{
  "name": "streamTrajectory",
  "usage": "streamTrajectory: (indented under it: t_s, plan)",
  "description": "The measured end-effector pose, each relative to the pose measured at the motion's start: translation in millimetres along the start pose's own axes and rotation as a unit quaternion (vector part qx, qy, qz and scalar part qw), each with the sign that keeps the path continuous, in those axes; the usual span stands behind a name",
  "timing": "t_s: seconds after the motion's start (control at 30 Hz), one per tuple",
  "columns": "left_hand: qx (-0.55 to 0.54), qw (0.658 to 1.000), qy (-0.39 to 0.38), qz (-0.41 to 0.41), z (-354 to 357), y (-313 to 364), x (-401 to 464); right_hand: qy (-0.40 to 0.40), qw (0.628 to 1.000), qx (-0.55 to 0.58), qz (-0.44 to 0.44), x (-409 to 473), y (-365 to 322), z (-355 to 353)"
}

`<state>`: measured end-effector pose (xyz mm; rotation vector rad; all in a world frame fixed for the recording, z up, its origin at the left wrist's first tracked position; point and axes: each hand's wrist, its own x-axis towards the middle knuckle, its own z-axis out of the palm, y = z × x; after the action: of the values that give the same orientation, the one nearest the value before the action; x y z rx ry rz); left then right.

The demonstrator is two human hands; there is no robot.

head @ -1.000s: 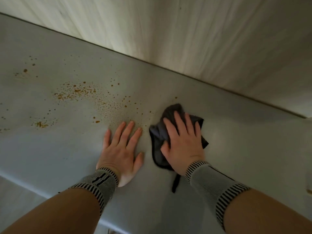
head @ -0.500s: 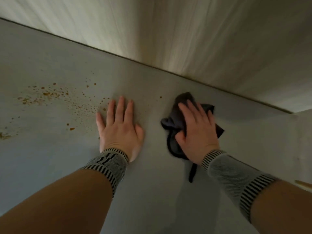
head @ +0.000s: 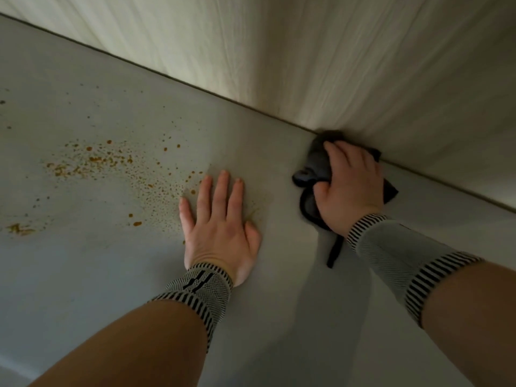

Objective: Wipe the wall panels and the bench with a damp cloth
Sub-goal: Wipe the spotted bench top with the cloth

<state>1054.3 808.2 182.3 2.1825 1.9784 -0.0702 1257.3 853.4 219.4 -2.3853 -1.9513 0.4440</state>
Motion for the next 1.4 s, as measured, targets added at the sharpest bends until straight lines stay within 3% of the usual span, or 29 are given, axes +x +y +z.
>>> streamTrajectory:
  t_s: [0.13,0.23,0.33,0.43,0.6,0.7,0.8,0.93,1.07,1.17,1.3,1.4]
  plan:
    - [0.003,1.0,0.012,0.002,0.4,0.3,-0.5,-0.02,0.995,-0.013,-0.101,29.1,-57.8,3.0]
    - [0.005,1.0,0.018,0.005,1.3,0.7,0.8,-0.04,0.986,-0.016,-0.159,34.5,-52.9,2.0]
    - [0.005,1.0,0.03,0.008,3.0,0.1,0.6,-0.02,0.994,-0.01,-0.11,10.5,-10.2,-2.2]
    - [0.005,0.999,0.035,0.006,4.8,-0.3,0.5,-0.049,0.997,-0.031,-0.056,4.6,-9.6,-1.6]
    - [0.009,1.0,0.029,0.005,3.0,0.1,0.0,-0.055,0.986,-0.057,-0.148,35.2,-62.8,6.4]
    - [0.008,1.0,0.022,0.004,3.2,0.2,-0.4,-0.039,0.981,-0.039,-0.186,27.1,-38.1,5.5]
    - [0.009,1.0,0.024,0.003,3.3,0.8,0.0,-0.008,0.993,-0.022,-0.112,4.8,-11.3,1.9]
    - [0.012,1.0,0.023,0.004,4.7,0.6,0.5,-0.019,0.998,-0.045,-0.032,15.5,-49.5,5.0]
    - [0.013,1.0,0.024,0.004,4.1,0.1,-0.1,-0.051,0.991,-0.049,-0.117,39.8,-84.4,8.3]
    - [0.004,0.999,0.032,0.009,5.0,0.0,-0.1,-0.022,0.99,-0.036,-0.138,21.7,-48.5,6.1]
    - [0.006,0.999,0.041,0.013,5.9,-0.5,-0.6,-0.026,0.999,-0.023,-0.009,-3.9,-11.2,1.5]
    - [0.006,0.999,0.04,0.015,7.0,-1.5,-0.1,-0.023,0.999,-0.039,0.022,5.1,-42.2,6.8]
